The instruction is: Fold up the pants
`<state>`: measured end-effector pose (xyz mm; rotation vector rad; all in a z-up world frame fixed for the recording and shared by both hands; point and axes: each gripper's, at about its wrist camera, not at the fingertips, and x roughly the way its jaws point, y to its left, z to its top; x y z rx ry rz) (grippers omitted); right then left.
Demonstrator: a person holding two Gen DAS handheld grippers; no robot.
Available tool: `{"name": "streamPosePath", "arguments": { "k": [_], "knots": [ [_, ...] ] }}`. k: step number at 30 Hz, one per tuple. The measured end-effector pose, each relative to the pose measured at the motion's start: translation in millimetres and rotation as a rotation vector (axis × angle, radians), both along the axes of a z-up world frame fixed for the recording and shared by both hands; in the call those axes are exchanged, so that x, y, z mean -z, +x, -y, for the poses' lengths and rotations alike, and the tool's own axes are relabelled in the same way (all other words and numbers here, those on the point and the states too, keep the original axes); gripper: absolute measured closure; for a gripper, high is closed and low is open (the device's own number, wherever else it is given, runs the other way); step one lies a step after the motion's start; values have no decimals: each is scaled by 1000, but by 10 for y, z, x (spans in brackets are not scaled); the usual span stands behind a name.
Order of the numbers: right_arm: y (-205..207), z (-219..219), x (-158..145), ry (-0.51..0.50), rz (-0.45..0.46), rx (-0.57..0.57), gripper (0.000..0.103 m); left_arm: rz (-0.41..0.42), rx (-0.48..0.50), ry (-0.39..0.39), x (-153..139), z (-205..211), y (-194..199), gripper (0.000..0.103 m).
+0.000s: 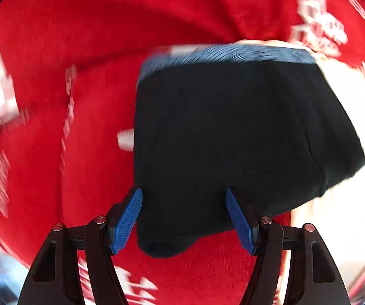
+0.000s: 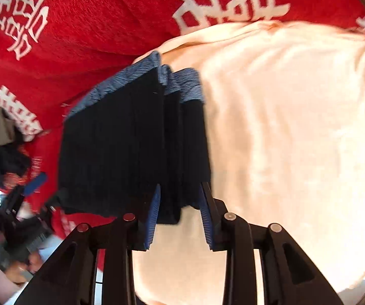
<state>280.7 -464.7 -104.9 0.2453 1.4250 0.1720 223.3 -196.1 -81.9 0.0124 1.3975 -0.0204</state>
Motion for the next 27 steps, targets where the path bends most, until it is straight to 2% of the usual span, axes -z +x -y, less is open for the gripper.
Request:
{"name": "streamPosePath", "arguments": {
  "k": [2, 5, 7, 11, 15, 24, 26, 27],
  "knots": [
    [-71, -63, -123, -37, 32, -4, 69, -7, -35, -18, 64, -37, -35, 19],
    [-143, -211, -274, -22, 91, -38, 69, -31, -64, -50, 100, -101, -62, 19],
    [-129, -366, -287, -14, 99, -75, 69, -38, -58, -39, 43, -105, -71, 19],
    [-70, -592, -101, 0, 47, -103, 69, -45, -32, 2, -95, -62, -115, 19],
    [-70, -638, 123, -44, -19, -91, 69, -67, -33, -2, -252, -193, -244, 19],
    [-57, -798, -168, -85, -115, -79, 67, -106, -75, -5, -575, -475, -484, 19],
    [-98, -834, -247, -87, -128, -70, 54, -103, -79, -14, -640, -506, -505, 19],
    [-115, -855, -286, -85, -130, -68, 52, -99, -77, -21, -672, -517, -508, 19]
  ]
}}
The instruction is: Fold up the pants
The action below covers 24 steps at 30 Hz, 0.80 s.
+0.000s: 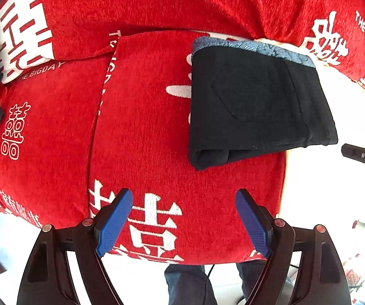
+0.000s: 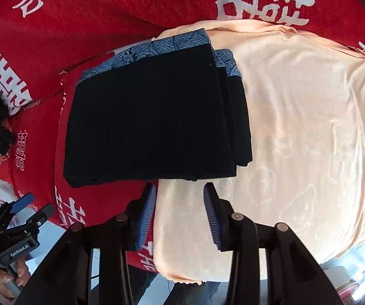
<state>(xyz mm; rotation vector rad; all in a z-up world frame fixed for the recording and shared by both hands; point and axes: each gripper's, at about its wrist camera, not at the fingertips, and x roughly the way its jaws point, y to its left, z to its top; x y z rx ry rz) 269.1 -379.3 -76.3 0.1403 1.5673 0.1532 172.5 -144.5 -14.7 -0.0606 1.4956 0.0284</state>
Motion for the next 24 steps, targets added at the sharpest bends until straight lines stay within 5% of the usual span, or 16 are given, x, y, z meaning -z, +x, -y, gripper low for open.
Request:
{"name": "streamPosePath", "arguments": {
  "k": [5, 8, 12, 14, 24],
  "knots": [
    [-102, -160, -203, -11, -7, -10, 49, 15, 24, -5, -105, 12, 9, 19],
    [-202, -250, -298, -20, -11, -14, 42, 14, 25, -26, -176, 0, 17, 0],
    [-292, -356, -421, -28, -4, -14, 37, 18, 53, -66, -286, -4, 5, 0],
    [-306, -380, -465, -26, 11, -7, 24, 13, 64, -62, -316, -7, -8, 0],
    [-415, -494, -669, -60, 13, 48, 22, 29, 93, -58, -534, -185, -147, 0]
  ]
}}
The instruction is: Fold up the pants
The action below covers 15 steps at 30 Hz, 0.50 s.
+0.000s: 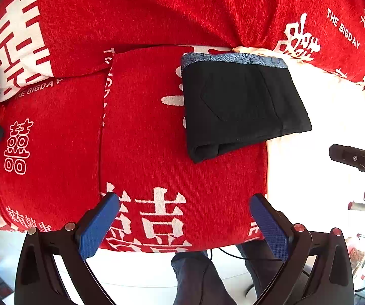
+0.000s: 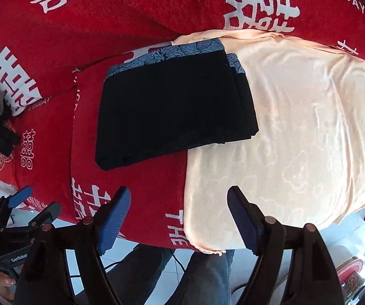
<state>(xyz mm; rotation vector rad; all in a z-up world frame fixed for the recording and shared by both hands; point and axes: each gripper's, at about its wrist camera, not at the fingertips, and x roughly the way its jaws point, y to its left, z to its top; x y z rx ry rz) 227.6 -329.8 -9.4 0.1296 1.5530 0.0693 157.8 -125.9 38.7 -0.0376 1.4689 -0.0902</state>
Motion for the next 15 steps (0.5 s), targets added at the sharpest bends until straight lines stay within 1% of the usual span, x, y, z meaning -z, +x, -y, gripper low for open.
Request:
{"name": "streamPosePath", "arguments": {
  "k": [5, 11, 15],
  "knots": [
    [-80, -88, -82, -4, 5, 12, 22, 12, 0, -14, -73, -99, -62, 0],
    [-146, -198, -131, -9, 23, 45, 22, 21, 36, -4, -97, -239, -125, 0],
    [-191, -275, -159, -8, 31, 76, 22, 44, 26, -5, -154, -380, -119, 0]
  ]
}}
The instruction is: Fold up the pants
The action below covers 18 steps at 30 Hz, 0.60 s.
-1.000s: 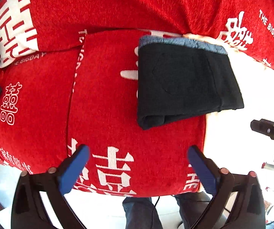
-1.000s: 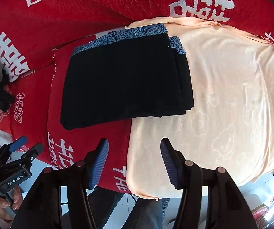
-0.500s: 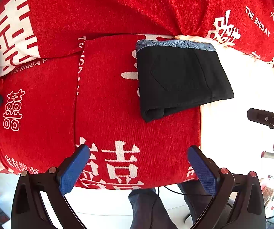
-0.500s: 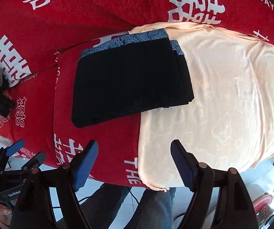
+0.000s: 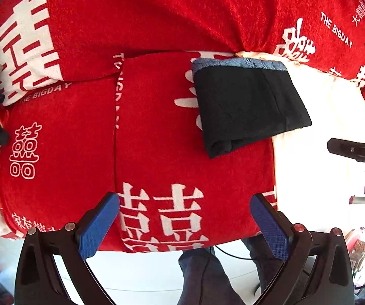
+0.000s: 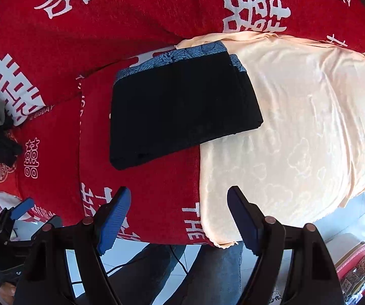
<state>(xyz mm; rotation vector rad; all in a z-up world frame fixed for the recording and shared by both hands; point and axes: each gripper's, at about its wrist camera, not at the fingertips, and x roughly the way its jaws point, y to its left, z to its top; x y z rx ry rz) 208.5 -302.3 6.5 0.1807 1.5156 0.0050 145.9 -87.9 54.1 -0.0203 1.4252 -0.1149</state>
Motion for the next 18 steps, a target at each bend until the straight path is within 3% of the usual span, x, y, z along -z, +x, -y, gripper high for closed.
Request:
{"name": "streamPosePath", "arguments": {
  "k": [18],
  "knots": [
    [-30, -275, -95, -32, 24, 29, 22, 14, -1, -22, 9, -208, 48, 0]
  ]
}}
